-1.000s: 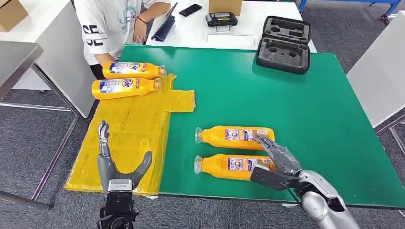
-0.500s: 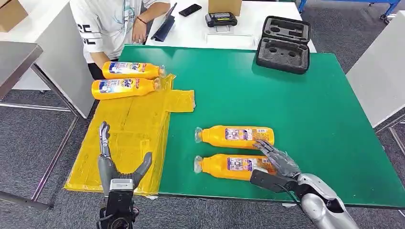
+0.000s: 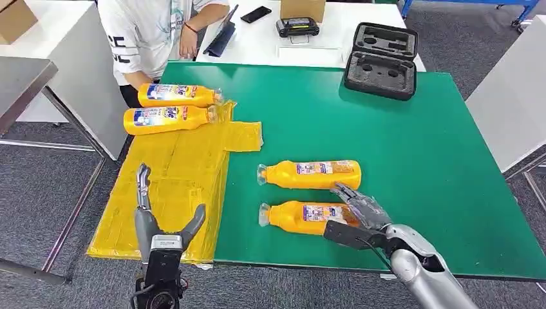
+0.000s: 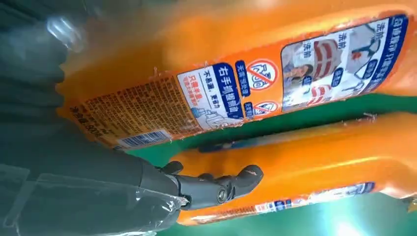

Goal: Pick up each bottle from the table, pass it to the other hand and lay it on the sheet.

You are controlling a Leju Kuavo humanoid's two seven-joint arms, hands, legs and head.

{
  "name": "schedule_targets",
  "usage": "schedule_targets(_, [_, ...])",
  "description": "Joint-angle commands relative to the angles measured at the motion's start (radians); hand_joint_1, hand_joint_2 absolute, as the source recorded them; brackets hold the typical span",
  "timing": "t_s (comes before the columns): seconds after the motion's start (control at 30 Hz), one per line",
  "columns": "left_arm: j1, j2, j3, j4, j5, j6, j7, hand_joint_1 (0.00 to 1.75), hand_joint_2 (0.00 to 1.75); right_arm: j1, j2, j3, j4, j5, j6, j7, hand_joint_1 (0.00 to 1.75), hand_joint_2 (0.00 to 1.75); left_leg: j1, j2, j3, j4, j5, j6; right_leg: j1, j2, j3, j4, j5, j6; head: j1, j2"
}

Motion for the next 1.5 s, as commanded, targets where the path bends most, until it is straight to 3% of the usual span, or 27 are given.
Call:
schedule_targets(0.03, [-0.03, 0.027, -0.011, 0.064, 0.003, 0.021, 0.008, 0.0, 1.75, -0.032, 0.007, 0.054, 0.094, -0.008, 0.013, -0.004, 0.0, 1.75, 0.001, 0.0, 0.006, -0.002, -0.001, -0.002, 0.001, 0.0, 0.006, -0.002, -0.001, -0.002, 0.0, 0.0])
schedule_targets(0.4, [-0.045, 0.029, -0.017, 0.081, 0.006, 0.021, 0.032, 0.0, 1.75, -0.055, 0.025, 0.074, 0.131, -0.004, 0.005, -0.002, 0.0, 1.75, 0.001, 0.001, 0.006, -0.002, -0.001, -0.002, 0.001, 0.001, 0.007, -0.002, -0.001, -0.002, 0.0, 0.0])
schedule_targets(0.63, [-0.05, 0.039, -0.03, 0.089, 0.014, 0.021, 0.053, 0.0, 1.75, -0.083, 0.001, 0.095, 0.158, -0.006, 0.041, 0.027, 0.0, 1.75, 0.001, 0.0, 0.009, -0.002, -0.003, -0.002, 0.001, 0.0, 0.01, -0.003, -0.002, -0.003, 0.0, 0.0])
schedule_targets(0.67, [-0.049, 0.039, -0.03, 0.09, 0.014, 0.021, 0.053, 0.0, 1.75, -0.083, -0.002, 0.094, 0.159, -0.006, 0.041, 0.027, 0.0, 1.75, 0.001, 0.0, 0.004, -0.001, -0.001, -0.001, 0.001, 0.0, 0.005, -0.002, 0.0, -0.001, 0.0, 0.0])
schedule_targets(0.87, [-0.049, 0.042, -0.039, 0.108, 0.015, 0.021, 0.056, 0.0, 1.75, -0.04, -0.057, 0.07, 0.112, -0.019, 0.06, 0.05, 0.0, 1.75, 0.001, -0.004, 0.008, -0.002, -0.001, -0.001, 0.001, -0.004, 0.009, -0.002, -0.002, -0.002, 0.0, 0.0])
schedule_targets(1.4, [-0.05, 0.042, -0.039, 0.106, 0.017, 0.021, 0.057, 0.0, 1.75, -0.042, -0.053, 0.072, 0.109, -0.019, 0.065, 0.056, 0.0, 1.75, 0.001, -0.001, 0.006, -0.001, -0.001, -0.001, 0.001, -0.001, 0.007, -0.002, -0.001, -0.001, 0.0, 0.0])
schedule_targets(1.5, [-0.059, 0.04, -0.043, 0.114, 0.024, 0.011, 0.066, 0.0, 1.75, -0.064, -0.099, 0.073, 0.099, -0.034, 0.101, 0.07, 0.0, 1.75, 0.0, -0.002, 0.006, -0.001, -0.001, -0.001, 0.0, -0.002, 0.007, -0.002, -0.001, -0.001, 0.0, 0.0])
